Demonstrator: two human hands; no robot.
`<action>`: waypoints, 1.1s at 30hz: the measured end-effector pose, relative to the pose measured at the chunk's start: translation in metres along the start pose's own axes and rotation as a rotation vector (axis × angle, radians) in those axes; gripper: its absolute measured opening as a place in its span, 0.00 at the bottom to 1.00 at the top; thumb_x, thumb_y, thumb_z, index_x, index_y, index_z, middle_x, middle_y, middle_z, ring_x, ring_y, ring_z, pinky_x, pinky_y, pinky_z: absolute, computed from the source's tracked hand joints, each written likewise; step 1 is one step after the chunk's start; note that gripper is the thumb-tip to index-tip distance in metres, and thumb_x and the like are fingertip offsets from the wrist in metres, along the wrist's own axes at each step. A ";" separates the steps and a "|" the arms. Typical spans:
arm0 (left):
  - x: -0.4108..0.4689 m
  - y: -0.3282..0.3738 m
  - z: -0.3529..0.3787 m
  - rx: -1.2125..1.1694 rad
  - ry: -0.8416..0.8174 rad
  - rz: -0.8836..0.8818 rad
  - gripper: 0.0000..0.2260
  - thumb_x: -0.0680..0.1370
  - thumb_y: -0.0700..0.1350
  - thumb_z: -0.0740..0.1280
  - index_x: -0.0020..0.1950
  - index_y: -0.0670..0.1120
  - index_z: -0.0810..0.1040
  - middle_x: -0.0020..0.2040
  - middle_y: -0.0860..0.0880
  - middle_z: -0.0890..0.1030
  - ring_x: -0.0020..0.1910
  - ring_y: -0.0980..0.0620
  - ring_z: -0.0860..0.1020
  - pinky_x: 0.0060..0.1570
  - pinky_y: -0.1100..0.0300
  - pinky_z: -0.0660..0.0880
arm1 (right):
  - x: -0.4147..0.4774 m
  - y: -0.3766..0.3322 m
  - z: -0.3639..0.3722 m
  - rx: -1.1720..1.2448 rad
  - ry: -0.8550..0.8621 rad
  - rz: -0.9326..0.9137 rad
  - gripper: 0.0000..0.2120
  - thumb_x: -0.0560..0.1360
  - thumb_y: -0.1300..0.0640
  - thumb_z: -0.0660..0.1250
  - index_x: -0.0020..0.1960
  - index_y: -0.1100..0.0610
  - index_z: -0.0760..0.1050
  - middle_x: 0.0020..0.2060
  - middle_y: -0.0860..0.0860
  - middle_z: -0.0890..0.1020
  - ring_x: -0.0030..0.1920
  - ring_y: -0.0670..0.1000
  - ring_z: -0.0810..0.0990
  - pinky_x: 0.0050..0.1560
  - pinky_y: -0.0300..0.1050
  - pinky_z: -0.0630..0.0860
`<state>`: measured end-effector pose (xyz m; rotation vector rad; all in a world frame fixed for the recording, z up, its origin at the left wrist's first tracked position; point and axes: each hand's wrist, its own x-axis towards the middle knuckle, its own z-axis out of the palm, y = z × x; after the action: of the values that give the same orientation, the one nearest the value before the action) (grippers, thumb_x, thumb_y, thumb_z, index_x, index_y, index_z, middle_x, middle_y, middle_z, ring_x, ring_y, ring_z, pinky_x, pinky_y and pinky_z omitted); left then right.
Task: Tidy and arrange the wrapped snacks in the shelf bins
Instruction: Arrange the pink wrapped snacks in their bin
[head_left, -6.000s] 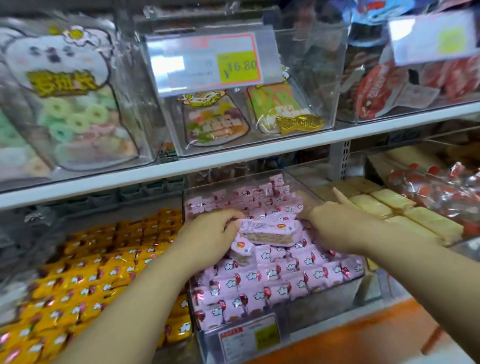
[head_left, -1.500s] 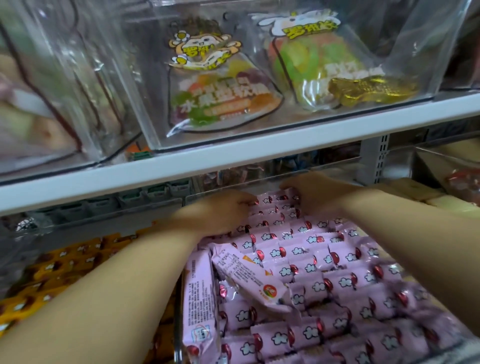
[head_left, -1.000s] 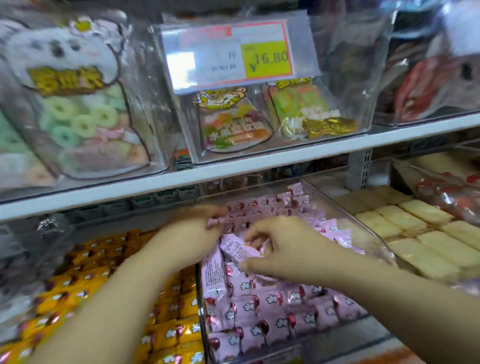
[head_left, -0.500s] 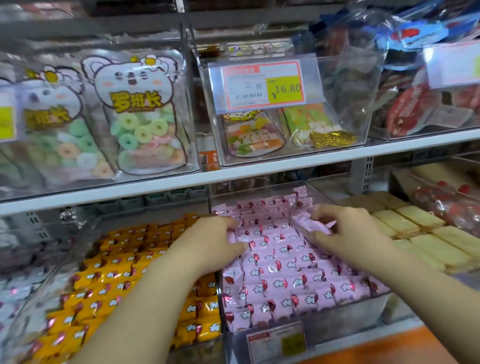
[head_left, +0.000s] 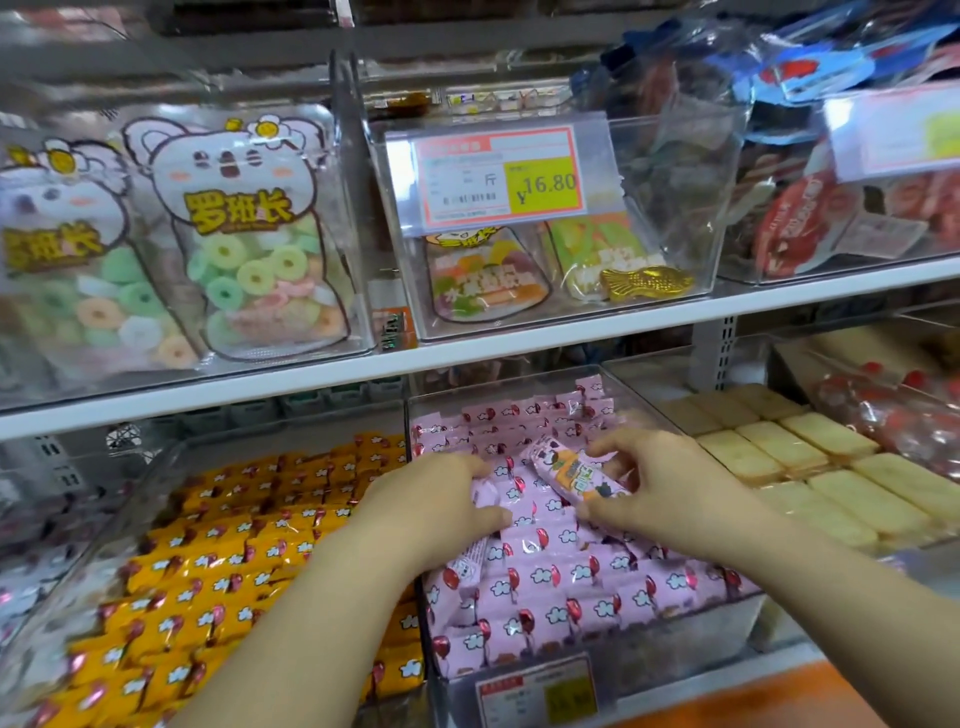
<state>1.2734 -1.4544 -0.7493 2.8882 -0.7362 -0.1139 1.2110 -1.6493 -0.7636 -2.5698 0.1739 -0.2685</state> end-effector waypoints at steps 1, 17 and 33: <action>0.000 0.000 0.000 0.008 0.013 -0.005 0.26 0.75 0.60 0.65 0.72 0.56 0.66 0.71 0.54 0.69 0.66 0.51 0.71 0.62 0.54 0.71 | 0.000 -0.001 0.000 0.009 0.017 -0.004 0.22 0.66 0.47 0.73 0.59 0.45 0.74 0.42 0.41 0.76 0.37 0.42 0.77 0.42 0.41 0.75; 0.027 0.027 0.012 0.066 0.284 -0.016 0.12 0.78 0.54 0.62 0.60 0.54 0.76 0.54 0.52 0.79 0.52 0.51 0.78 0.52 0.53 0.77 | 0.037 0.031 -0.013 0.150 0.461 0.006 0.13 0.74 0.60 0.69 0.58 0.55 0.79 0.53 0.54 0.81 0.50 0.52 0.76 0.42 0.35 0.65; 0.156 0.036 0.013 -0.247 0.193 0.131 0.06 0.78 0.41 0.65 0.48 0.47 0.82 0.40 0.54 0.78 0.39 0.57 0.73 0.49 0.62 0.70 | 0.130 0.067 -0.021 0.500 0.454 -0.054 0.21 0.68 0.65 0.74 0.59 0.62 0.74 0.52 0.54 0.78 0.53 0.51 0.76 0.57 0.43 0.71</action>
<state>1.3915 -1.5628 -0.7610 2.5660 -0.8088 0.0825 1.3283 -1.7395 -0.7619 -1.9893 0.1758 -0.8069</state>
